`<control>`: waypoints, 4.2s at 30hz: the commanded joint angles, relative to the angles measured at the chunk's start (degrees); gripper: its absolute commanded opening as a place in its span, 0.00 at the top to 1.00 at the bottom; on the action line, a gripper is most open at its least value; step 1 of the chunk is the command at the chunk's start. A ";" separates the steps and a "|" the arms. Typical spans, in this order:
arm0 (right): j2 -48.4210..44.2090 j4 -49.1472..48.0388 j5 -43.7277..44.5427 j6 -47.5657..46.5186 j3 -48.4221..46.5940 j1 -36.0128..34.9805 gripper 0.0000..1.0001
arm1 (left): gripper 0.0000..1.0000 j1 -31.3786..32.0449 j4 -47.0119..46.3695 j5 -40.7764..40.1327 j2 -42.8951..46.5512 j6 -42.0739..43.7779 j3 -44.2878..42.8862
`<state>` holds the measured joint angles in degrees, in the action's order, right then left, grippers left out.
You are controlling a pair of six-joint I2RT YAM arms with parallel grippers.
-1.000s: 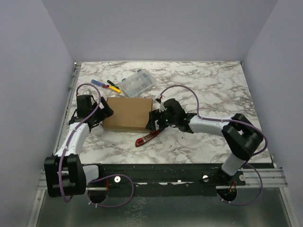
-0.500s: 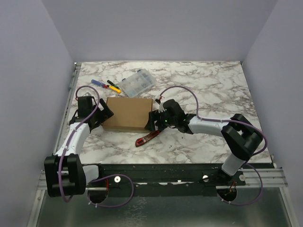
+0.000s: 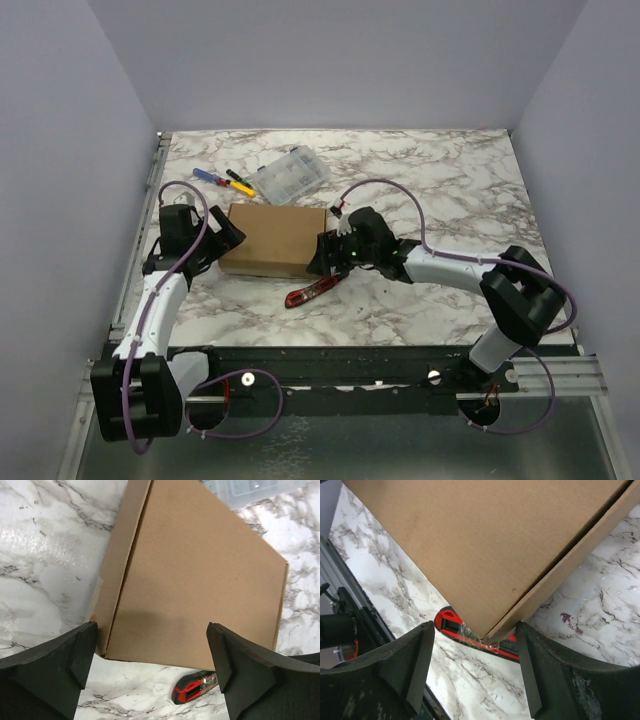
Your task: Unpack the express box
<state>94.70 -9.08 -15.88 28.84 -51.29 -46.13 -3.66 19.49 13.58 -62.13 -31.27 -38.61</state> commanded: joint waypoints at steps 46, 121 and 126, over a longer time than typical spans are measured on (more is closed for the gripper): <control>-4.43 30.47 -6.03 25.03 -27.88 9.33 0.26 | 0.02 18.78 -8.39 -1.47 3.91 -35.27 -9.84; -28.81 25.75 10.02 -6.36 -6.30 21.96 0.00 | 0.10 41.93 -5.40 4.21 5.08 17.67 -14.01; -36.65 26.40 6.28 -0.48 1.42 21.91 0.00 | 0.10 52.21 0.37 -7.74 -6.52 18.27 -16.54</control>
<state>61.82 19.59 -7.77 23.66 -54.76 -24.25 44.16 14.44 16.71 -59.94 -15.49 -53.23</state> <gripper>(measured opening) 0.998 0.902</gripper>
